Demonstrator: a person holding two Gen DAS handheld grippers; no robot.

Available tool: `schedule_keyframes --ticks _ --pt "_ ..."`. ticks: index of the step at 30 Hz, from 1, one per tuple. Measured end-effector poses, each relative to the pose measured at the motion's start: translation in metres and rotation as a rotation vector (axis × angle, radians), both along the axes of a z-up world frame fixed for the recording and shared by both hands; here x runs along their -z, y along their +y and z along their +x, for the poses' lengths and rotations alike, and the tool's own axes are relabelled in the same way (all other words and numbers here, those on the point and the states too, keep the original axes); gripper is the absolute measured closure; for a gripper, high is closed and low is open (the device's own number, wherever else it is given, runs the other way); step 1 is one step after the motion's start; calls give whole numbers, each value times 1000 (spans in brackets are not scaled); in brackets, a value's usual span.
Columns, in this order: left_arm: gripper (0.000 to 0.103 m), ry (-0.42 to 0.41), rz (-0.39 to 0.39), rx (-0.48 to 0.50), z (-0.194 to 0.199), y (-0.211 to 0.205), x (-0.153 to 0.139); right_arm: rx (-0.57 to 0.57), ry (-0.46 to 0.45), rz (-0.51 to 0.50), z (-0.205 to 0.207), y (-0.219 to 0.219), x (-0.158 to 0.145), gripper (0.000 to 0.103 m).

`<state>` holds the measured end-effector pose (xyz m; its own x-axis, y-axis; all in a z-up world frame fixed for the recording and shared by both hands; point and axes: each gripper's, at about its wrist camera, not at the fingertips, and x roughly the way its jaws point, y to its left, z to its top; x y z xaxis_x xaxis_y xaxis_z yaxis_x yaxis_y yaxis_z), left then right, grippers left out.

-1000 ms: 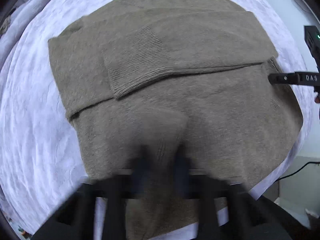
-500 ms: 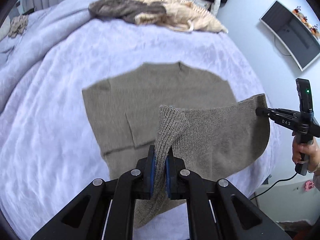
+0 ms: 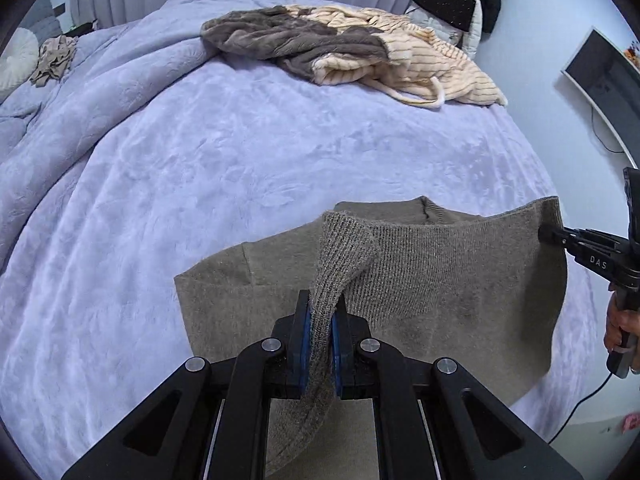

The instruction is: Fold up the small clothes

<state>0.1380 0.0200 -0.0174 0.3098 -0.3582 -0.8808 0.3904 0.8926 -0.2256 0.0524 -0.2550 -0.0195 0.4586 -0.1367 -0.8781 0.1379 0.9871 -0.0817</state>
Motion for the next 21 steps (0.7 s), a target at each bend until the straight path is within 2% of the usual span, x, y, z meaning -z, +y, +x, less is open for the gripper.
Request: schedule_keyframes --ticks 8,11,15,16,17,19,21 --pt "94 39 122 -44 29 -17 66 76 110 38 46 -25 81 96" --pt "93 48 153 -79 38 -13 81 93 123 52 50 -30 95 96" --pt "93 14 268 -200 48 9 79 129 105 44 48 -38 94 93" --pt "93 19 265 -226 50 17 77 152 104 29 47 -42 92 88" --pt "93 25 251 -248 51 27 72 186 106 27 44 -50 88 87" --pt "93 24 217 -261 51 42 60 235 83 79 36 -63 78 87" --pt "94 27 158 -230 46 47 48 274 24 149 22 -73 63 87"
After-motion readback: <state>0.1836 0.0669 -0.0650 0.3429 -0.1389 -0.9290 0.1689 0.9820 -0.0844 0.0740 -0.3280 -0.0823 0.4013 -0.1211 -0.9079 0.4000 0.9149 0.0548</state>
